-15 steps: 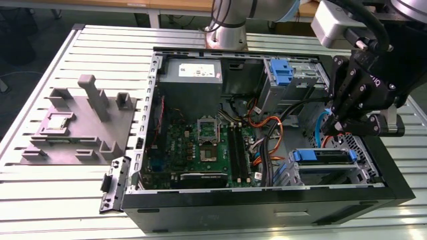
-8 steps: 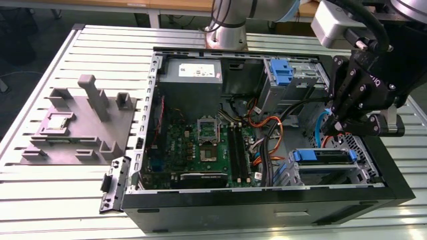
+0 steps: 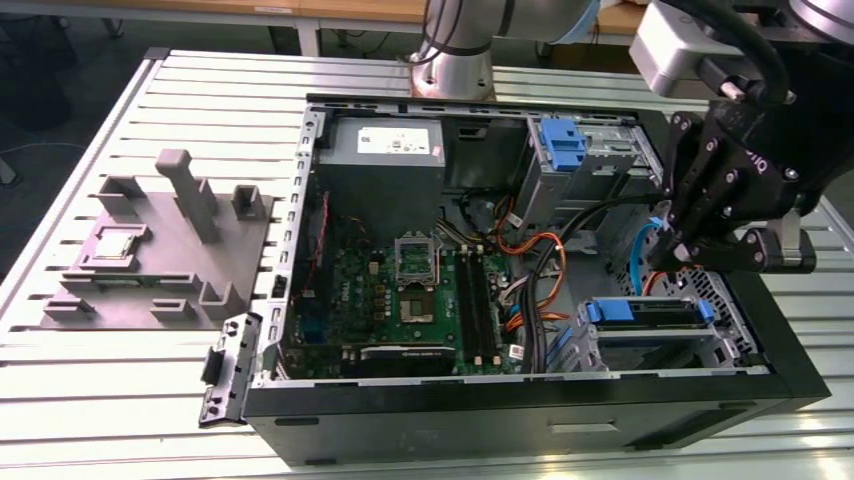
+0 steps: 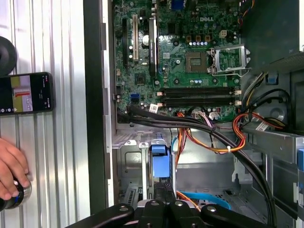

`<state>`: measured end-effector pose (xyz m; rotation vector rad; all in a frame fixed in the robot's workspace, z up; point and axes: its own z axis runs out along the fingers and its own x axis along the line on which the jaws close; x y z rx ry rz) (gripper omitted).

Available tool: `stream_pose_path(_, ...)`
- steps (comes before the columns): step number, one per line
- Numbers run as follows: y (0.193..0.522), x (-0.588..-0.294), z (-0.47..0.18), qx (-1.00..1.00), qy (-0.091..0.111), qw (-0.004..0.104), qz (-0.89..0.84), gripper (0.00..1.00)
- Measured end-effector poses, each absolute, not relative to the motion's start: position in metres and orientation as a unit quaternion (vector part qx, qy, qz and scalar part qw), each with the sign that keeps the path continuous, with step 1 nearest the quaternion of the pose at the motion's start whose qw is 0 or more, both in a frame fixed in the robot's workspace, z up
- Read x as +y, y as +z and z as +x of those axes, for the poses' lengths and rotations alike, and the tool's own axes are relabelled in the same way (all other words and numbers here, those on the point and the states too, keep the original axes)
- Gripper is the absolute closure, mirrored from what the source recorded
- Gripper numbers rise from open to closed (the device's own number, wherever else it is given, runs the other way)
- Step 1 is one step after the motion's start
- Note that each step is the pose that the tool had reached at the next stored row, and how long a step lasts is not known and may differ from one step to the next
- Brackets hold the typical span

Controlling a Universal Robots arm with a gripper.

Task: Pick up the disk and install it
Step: 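Insert the first disk wire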

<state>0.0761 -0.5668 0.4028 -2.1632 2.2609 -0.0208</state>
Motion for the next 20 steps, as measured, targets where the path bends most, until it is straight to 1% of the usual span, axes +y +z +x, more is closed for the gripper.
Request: stream_pose_path(20,0.403,-0.567,0.099,0.722,-0.007,0.006,-0.691,0.9)
